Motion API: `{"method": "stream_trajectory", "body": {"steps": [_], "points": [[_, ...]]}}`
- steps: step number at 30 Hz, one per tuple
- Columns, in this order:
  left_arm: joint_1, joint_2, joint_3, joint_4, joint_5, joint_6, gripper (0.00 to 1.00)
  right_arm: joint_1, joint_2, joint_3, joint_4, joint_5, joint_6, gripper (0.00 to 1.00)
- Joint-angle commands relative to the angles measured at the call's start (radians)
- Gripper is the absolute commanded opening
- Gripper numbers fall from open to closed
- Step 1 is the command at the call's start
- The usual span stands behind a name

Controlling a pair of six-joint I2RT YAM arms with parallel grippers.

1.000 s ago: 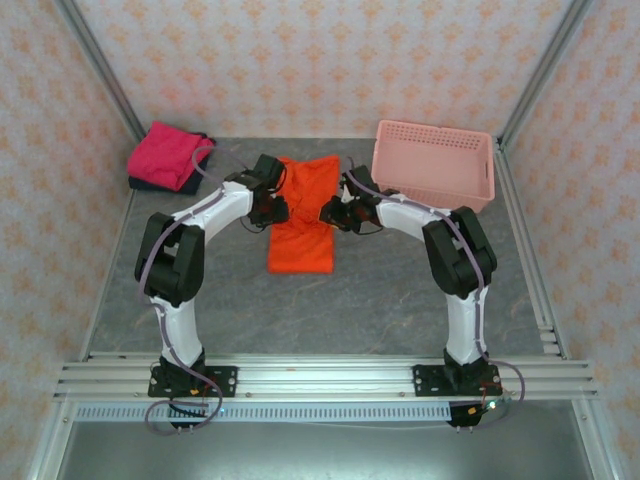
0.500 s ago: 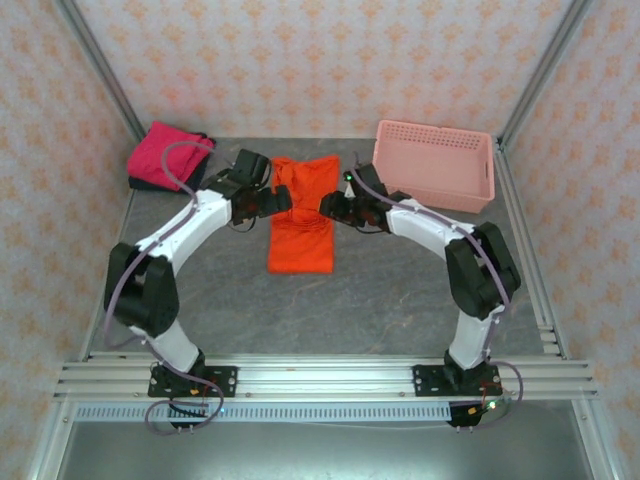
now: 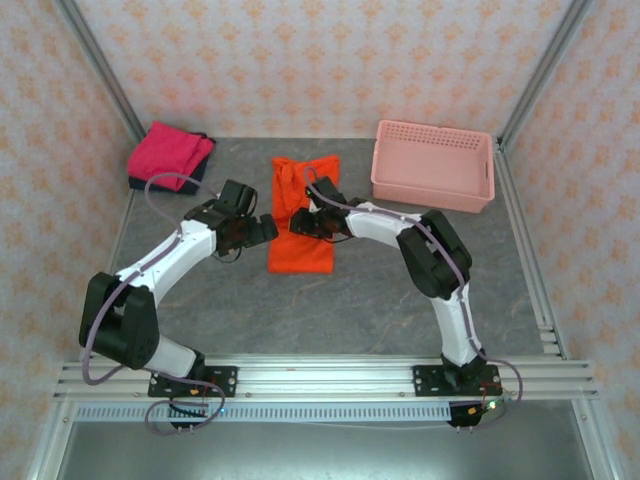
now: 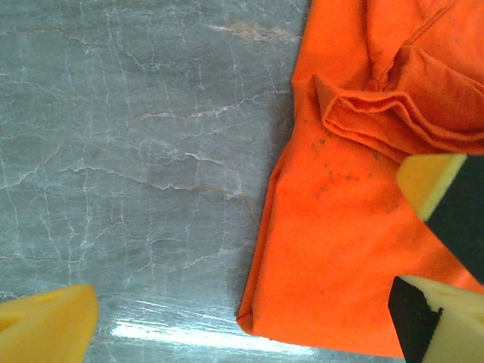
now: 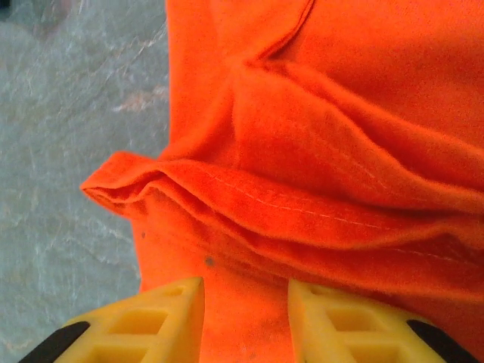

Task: Fold and stack the t-shirts

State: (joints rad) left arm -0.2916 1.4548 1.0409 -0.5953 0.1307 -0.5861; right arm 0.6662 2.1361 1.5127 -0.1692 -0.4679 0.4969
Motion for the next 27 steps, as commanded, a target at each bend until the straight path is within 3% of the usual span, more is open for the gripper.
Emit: {"method": "stream_trajectory", "body": {"steps": [1,13,17,23,27], "points": [[0.006,-0.028,-0.001,0.017,0.006,-0.008,1.0,-0.03,0.022,0.052,-0.022,0.019,0.003,0.36],[0.006,-0.013,-0.019,0.045,0.037,-0.009,1.0,-0.115,0.129,0.289,-0.156,0.016,-0.078,0.37],[0.007,0.013,-0.029,0.066,0.066,-0.018,1.0,-0.12,0.097,0.314,-0.182,0.03,-0.098,0.38],[0.0,0.081,-0.075,0.109,0.097,-0.018,0.96,-0.12,-0.11,0.046,-0.08,0.075,-0.077,0.43],[-0.023,0.117,-0.1,0.136,0.118,-0.026,0.79,-0.115,-0.286,-0.221,0.023,0.056,-0.008,0.43]]}}
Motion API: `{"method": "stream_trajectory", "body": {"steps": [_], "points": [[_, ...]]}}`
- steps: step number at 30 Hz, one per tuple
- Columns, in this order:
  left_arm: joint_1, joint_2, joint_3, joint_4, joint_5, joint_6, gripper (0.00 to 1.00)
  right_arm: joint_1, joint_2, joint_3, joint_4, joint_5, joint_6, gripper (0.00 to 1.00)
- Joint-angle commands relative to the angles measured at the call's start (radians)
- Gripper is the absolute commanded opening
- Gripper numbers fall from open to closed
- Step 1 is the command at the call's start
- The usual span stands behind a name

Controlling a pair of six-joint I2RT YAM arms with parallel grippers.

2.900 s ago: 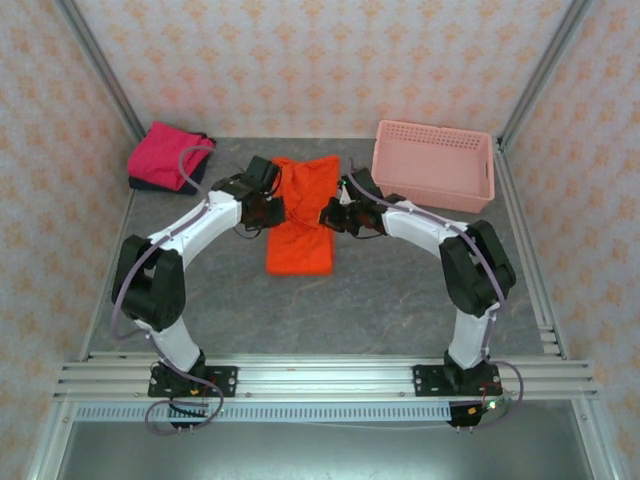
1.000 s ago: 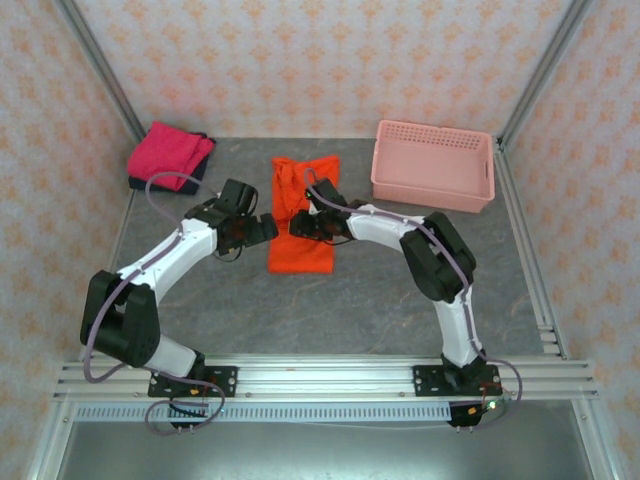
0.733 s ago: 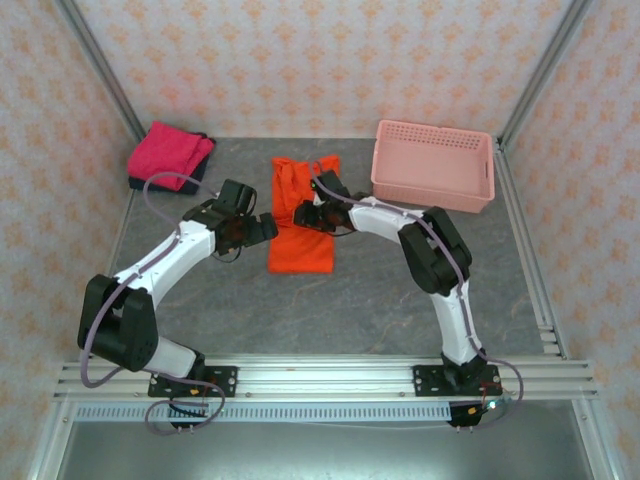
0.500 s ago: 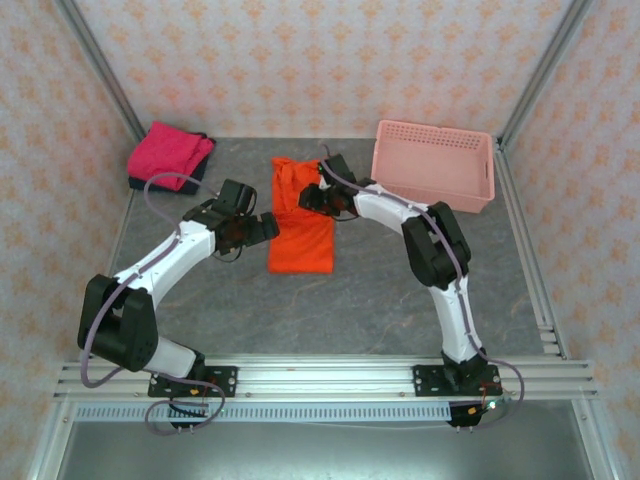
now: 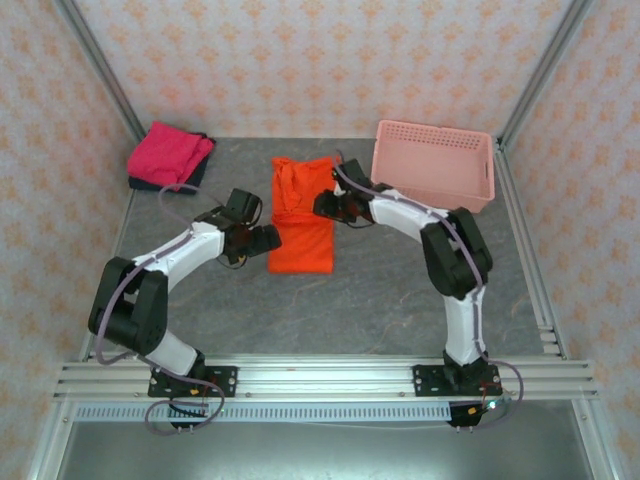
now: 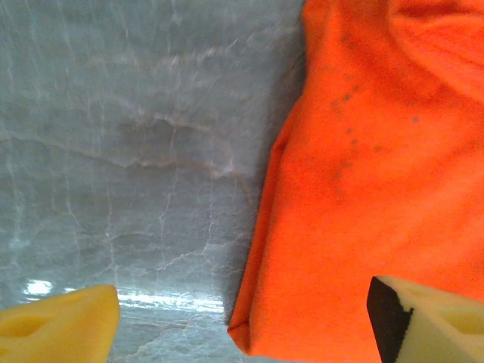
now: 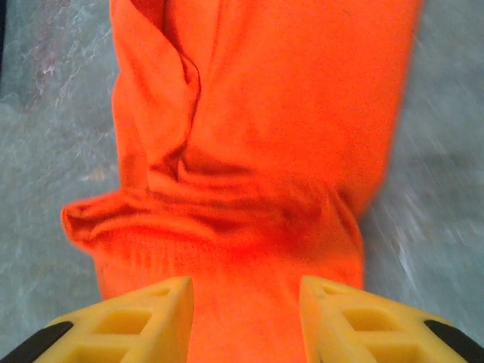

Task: Fold and stack the t-shirts

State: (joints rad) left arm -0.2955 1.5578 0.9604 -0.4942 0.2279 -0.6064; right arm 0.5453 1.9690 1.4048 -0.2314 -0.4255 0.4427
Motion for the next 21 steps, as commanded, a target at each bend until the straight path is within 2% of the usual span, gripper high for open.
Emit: {"method": "stream_trajectory", "body": {"steps": [1,4,10,16,21], "points": [[-0.028,0.02,-0.021,0.037,0.027,-0.006,0.74,0.011,-0.163,-0.178,0.107,0.005,0.069,0.42],[-0.055,0.031,-0.036,0.047,0.045,-0.015,0.63,0.04,-0.272,-0.34,0.15,-0.007,0.131,0.42],[-0.07,0.03,-0.098,0.102,0.081,-0.054,0.6,0.109,-0.365,-0.571,0.283,-0.038,0.305,0.42],[-0.07,0.063,-0.131,0.158,0.094,-0.068,0.55,0.151,-0.332,-0.642,0.397,-0.056,0.403,0.42],[-0.07,0.075,-0.142,0.18,0.101,-0.075,0.45,0.151,-0.291,-0.646,0.434,-0.055,0.415,0.4]]}}
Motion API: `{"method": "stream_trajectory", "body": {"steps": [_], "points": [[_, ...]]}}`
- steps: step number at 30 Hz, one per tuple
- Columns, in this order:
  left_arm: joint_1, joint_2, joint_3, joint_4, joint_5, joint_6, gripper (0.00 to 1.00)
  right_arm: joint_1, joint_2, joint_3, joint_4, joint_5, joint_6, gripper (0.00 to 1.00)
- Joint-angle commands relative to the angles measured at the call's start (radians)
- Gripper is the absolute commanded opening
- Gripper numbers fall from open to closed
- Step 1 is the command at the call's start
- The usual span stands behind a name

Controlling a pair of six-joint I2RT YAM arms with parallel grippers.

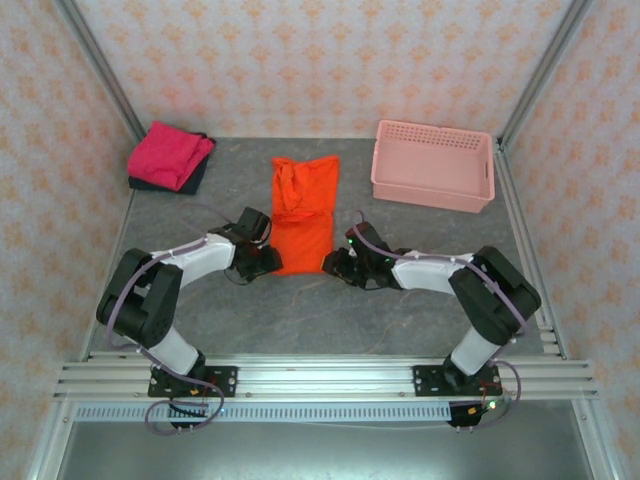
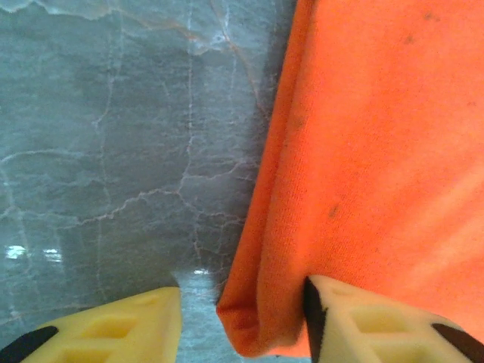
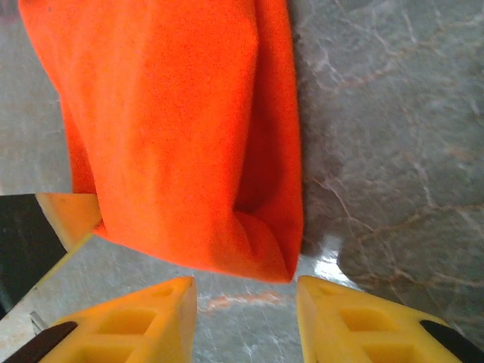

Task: Fold and stack the t-shirts

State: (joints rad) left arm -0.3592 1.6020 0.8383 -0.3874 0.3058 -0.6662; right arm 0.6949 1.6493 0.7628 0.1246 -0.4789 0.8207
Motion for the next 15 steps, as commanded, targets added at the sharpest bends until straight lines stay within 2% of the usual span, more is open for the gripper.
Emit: {"method": "stream_trajectory", "body": {"steps": [1,5,9,15], "points": [[-0.006,0.034,-0.018,0.076,0.024,-0.015,0.45,0.002,0.038,0.0,0.091,-0.004,0.04,0.39],[-0.006,0.049,-0.02,0.1,0.048,-0.028,0.44,0.001,0.076,0.036,0.092,-0.006,0.035,0.38],[-0.006,0.059,-0.022,0.11,0.056,-0.035,0.49,-0.006,0.093,0.05,0.075,-0.004,0.025,0.4],[-0.006,0.067,-0.021,0.131,0.073,-0.044,0.42,-0.011,0.04,0.019,0.048,0.027,0.019,0.41]]}}
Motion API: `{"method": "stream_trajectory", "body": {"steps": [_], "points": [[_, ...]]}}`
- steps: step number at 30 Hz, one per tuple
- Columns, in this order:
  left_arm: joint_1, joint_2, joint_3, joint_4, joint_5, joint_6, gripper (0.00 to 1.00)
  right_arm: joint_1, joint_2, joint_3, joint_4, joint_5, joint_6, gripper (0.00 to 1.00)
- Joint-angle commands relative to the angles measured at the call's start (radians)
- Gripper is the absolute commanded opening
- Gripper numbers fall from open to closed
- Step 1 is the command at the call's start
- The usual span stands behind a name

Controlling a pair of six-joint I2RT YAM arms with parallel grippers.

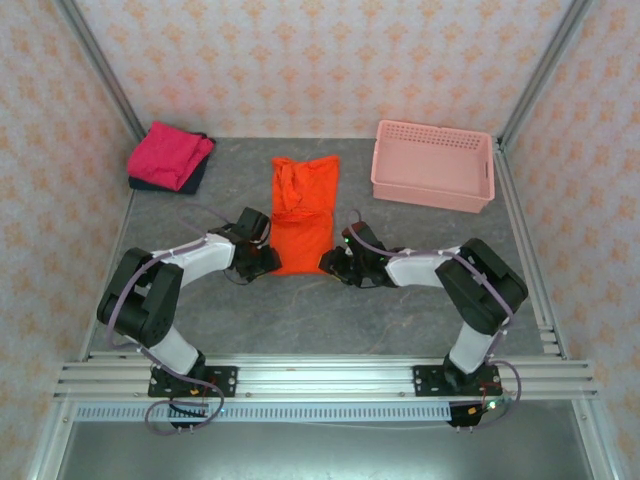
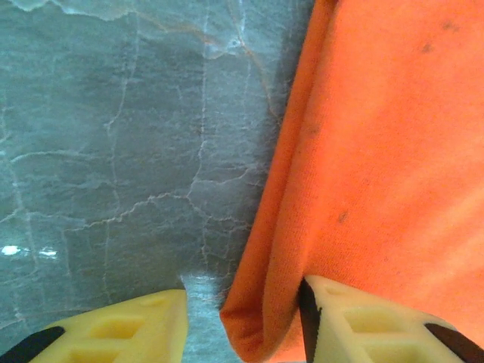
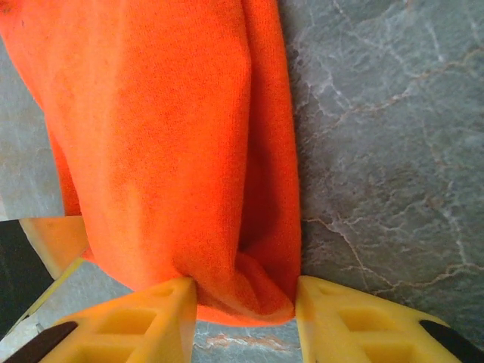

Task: Fold and stack the t-shirts

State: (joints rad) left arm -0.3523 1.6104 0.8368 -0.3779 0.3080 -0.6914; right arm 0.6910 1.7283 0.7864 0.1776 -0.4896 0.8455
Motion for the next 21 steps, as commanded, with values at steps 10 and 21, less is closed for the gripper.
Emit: {"method": "stream_trajectory", "body": {"steps": [10,21], "points": [[-0.011,0.036,-0.034,0.143,0.08,-0.034,0.46,-0.007,-0.067,-0.047,-0.008,0.027,-0.002,0.41],[-0.011,0.044,-0.038,0.167,0.101,-0.043,0.43,-0.006,0.035,0.008,0.052,-0.012,0.007,0.35]]}}
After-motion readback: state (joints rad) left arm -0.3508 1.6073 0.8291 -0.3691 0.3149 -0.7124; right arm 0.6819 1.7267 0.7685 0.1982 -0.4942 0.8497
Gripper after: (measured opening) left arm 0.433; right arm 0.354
